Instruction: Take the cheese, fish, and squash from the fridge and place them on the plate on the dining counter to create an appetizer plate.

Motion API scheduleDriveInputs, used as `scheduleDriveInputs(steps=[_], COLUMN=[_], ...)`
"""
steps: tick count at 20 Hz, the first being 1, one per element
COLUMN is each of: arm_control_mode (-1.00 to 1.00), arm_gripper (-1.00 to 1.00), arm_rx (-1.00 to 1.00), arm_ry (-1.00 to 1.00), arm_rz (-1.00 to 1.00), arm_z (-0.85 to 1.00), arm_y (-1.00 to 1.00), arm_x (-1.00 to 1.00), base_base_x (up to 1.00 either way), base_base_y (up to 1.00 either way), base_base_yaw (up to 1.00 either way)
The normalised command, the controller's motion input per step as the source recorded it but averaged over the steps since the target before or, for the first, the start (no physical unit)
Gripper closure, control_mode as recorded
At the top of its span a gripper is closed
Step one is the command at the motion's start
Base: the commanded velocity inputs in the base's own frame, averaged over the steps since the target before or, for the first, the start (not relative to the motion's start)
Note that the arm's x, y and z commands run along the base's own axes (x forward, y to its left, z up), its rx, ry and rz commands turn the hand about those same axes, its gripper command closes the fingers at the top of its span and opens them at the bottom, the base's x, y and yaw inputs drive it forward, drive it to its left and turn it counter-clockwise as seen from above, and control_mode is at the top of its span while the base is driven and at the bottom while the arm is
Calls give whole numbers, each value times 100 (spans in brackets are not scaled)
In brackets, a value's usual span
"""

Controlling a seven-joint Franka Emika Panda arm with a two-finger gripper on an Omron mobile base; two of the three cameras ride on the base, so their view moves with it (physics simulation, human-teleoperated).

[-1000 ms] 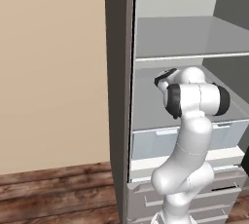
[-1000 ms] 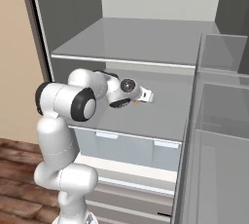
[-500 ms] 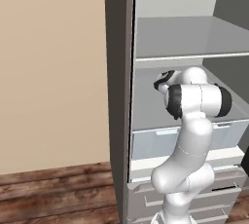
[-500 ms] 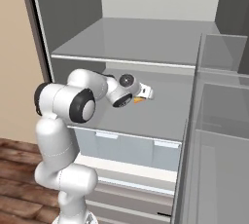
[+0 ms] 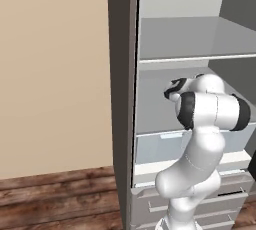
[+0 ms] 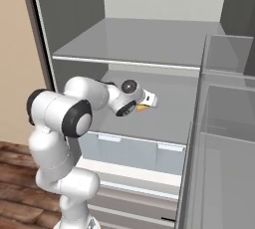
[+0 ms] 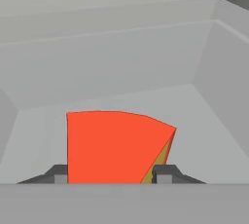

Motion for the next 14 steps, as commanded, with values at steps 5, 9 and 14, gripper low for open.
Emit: scheduleDriveInputs(steps=[5,9,14], arm_control_mode=[-100,-100,-100], arm_gripper=[100,100,100], arm_rx=[0,0,0], arm_ry=[-3,-4,0], arm_rz=[0,0,0], arm_z=[-3,3,35], arm_y=[-14,0,4], arm_x=[-85,-88,-82], base_base_x=[0,0,0], base_base_y=[0,0,0], base_base_yaw=[0,0,0])
